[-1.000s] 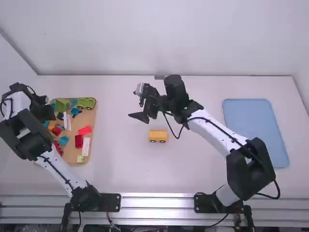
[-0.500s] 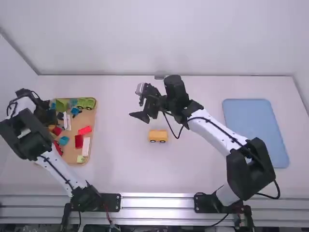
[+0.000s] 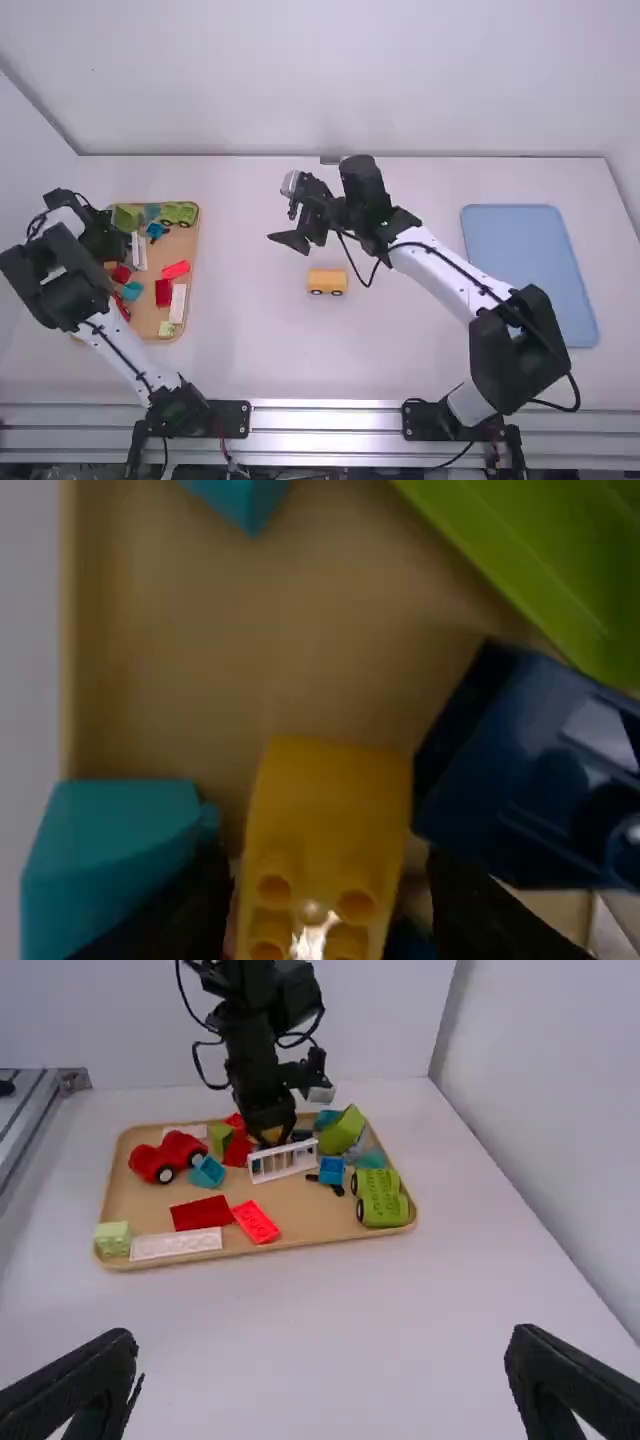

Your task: Assemble lego blocks to make yellow taxi

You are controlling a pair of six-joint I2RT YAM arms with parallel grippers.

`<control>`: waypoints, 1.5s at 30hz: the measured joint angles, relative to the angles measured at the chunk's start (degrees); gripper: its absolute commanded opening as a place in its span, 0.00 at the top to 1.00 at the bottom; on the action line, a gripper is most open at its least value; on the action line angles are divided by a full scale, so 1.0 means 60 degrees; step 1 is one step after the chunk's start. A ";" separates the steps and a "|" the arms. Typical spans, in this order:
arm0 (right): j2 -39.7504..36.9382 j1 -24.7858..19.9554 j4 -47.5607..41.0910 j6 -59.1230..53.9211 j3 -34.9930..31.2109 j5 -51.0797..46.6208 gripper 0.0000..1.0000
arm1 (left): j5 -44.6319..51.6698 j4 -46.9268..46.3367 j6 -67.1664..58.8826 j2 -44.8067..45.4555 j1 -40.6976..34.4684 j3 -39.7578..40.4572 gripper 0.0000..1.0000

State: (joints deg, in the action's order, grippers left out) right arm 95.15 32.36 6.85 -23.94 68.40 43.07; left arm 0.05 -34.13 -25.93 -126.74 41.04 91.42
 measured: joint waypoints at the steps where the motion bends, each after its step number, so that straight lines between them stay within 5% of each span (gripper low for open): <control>1: 0.0000 0.0000 -0.0011 -0.0004 0.0000 0.0000 0.02 | 0.0000 0.0051 0.0066 0.0000 0.0011 -0.0015 0.54; 11: 0.0000 -0.0022 -0.0029 0.0007 0.0000 -0.0004 0.02 | 0.0062 0.0131 0.0754 0.0000 0.0018 -0.0033 0.82; 18: 0.0000 -0.0233 -0.0033 -0.0015 0.0000 0.0000 0.02 | 0.0211 -0.0382 0.2269 0.0364 0.0062 -0.0091 0.93; 28: 0.0004 -0.0586 -0.0182 -0.0015 0.0000 0.0004 0.02 | 0.0754 -0.0433 0.2674 0.4819 -0.0725 -0.2448 0.94; 38: 0.0000 -0.1257 -0.0233 0.0193 0.0000 0.0280 0.02 | 0.1366 -0.0699 -0.0146 0.6000 -0.5537 -0.4845 0.98; 45: 0.0000 -0.2102 -0.0503 0.0353 0.0000 0.1716 0.02 | 0.1075 0.0117 -0.1708 0.5617 -0.8393 -0.5067 0.99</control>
State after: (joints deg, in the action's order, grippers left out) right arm 95.15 19.75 3.84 -21.82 68.40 53.36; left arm 6.50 -33.43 -36.18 -93.03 -9.32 61.01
